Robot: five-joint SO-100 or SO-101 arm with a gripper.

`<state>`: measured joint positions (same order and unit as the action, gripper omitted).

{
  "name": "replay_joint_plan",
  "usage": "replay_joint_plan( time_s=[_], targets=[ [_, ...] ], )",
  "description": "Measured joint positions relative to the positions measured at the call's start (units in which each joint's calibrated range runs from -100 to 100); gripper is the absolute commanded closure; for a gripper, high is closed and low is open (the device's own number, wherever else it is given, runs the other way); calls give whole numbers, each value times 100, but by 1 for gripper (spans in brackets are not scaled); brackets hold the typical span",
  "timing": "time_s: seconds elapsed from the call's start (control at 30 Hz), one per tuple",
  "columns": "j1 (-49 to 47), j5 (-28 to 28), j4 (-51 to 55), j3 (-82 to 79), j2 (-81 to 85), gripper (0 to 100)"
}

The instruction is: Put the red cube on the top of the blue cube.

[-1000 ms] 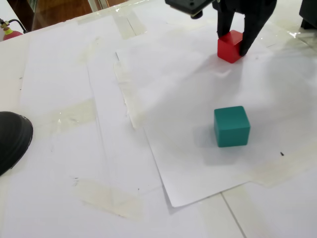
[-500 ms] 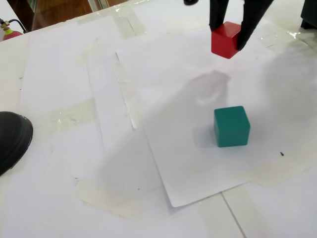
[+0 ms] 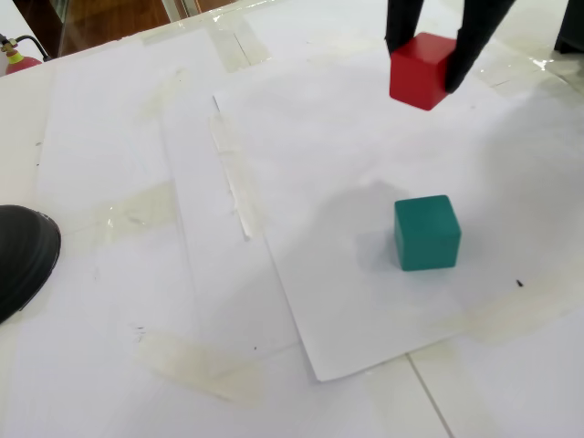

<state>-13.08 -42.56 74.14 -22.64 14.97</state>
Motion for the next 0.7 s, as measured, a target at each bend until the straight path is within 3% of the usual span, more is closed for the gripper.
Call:
replay_joint_plan(
  time_s=[0.7],
  targets=[
    [-599, -811, 220, 1193, -703, 88]
  ],
)
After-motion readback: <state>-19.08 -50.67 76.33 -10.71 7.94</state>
